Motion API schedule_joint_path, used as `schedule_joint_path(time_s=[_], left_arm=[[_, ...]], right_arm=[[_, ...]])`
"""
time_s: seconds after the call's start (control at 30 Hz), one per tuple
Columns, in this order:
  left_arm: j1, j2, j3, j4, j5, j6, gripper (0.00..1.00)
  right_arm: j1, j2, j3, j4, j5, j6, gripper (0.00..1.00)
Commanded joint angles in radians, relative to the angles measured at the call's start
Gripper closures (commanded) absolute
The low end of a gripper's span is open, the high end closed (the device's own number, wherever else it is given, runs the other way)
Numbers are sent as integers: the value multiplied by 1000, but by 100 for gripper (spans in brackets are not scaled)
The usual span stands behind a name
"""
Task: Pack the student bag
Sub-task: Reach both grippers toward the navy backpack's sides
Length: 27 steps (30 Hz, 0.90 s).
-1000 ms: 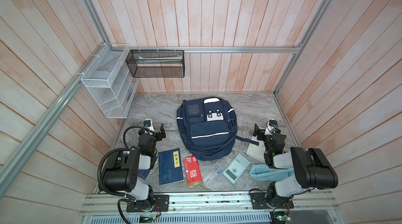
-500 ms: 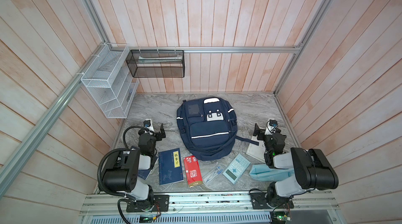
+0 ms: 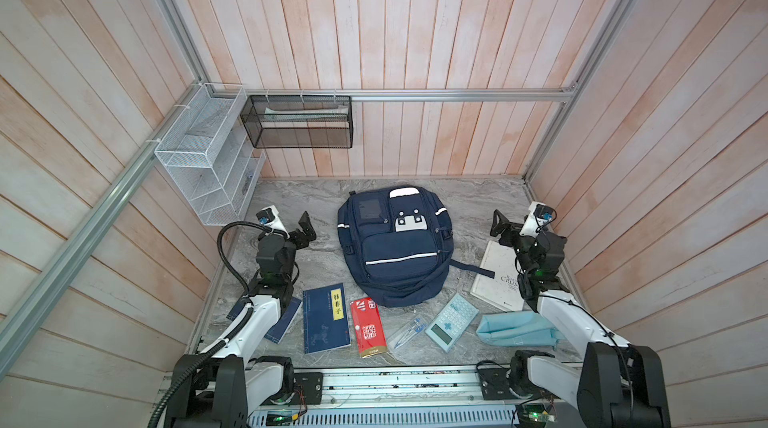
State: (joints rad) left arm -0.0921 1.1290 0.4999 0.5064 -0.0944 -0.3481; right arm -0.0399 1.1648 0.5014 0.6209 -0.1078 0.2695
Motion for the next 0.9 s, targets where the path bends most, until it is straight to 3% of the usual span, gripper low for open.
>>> schedule_joint_path(time_s=[0.0,0.17,0.47,0.53,0.7,0.87], left_arm=[[-102,40,45,-90,98,-132,0],[-217,234,86,-26,134,-207,22],[-269,558,227,-29,165,-235,39],[-272,605,242,-10,187,-244,42],[-271,711,310,2,227,-245,61],[-271,816,432,-35,257,-228,78]], right_arm=[[15,67,77,-168,-173,93,2],[71,224,190,-231,-253,129,4],[146,552,399,-302,-369,145,14],[147,612,423,-285,-409,161,20],[149,736,494,-284,-493,166,38],[150,786,533,-323,-524,141,63]])
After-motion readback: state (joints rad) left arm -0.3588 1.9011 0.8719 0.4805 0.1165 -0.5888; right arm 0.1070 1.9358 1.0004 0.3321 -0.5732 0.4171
